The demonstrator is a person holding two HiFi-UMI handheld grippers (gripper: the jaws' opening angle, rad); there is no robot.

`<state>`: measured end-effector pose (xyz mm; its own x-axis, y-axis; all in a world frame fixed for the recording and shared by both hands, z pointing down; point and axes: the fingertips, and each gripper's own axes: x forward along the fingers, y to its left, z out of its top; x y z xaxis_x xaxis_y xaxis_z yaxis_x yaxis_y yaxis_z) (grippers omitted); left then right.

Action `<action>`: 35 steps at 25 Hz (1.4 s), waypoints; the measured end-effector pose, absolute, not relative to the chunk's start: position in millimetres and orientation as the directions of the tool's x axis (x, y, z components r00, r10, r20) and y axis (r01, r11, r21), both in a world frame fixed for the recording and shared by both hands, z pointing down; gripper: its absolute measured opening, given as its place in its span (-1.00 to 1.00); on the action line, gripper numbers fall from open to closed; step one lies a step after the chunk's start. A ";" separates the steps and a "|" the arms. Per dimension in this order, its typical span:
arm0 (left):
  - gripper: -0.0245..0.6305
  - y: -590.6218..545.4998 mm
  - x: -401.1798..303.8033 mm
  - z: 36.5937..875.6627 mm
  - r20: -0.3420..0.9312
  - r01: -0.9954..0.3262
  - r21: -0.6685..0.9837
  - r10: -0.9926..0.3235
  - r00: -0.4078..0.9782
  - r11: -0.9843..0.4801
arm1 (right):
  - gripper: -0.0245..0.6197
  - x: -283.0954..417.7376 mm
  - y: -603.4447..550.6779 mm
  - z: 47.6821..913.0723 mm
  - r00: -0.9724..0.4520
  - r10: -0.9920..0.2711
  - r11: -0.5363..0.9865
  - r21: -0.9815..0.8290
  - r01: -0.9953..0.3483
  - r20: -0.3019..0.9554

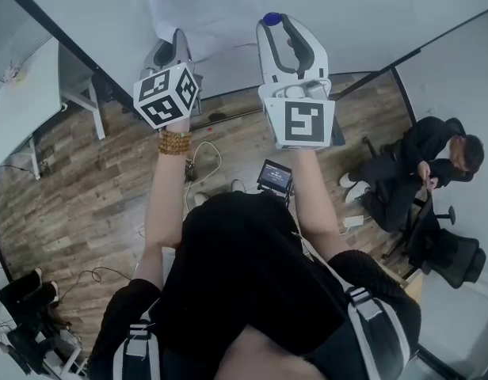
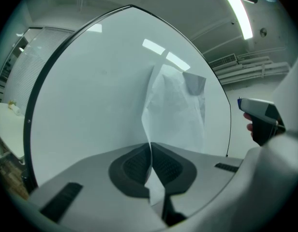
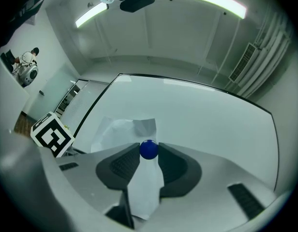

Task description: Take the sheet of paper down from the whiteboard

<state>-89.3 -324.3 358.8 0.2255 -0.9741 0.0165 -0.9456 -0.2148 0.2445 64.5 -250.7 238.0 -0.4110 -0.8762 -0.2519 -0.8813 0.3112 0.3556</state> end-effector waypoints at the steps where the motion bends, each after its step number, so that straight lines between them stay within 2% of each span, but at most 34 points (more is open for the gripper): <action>1: -0.90 -324.3 -89.7 358.6 0.016 -0.946 0.245 -0.974 0.225 -0.215 | -0.56 65.8 -250.5 239.2 -0.408 -0.879 0.309 0.355 -0.882 -0.247; 20: -0.90 -295.1 -85.0 356.5 0.010 -0.948 0.225 -0.973 0.232 -0.224 | -0.56 76.3 -237.5 244.1 -0.406 -0.883 0.315 0.347 -0.884 -0.234; 35: -0.90 -239.6 -87.1 355.2 -0.017 -0.962 0.171 -0.977 0.214 -0.213 | -0.56 64.3 -222.5 271.3 -0.458 -0.868 0.387 0.316 -0.866 -0.192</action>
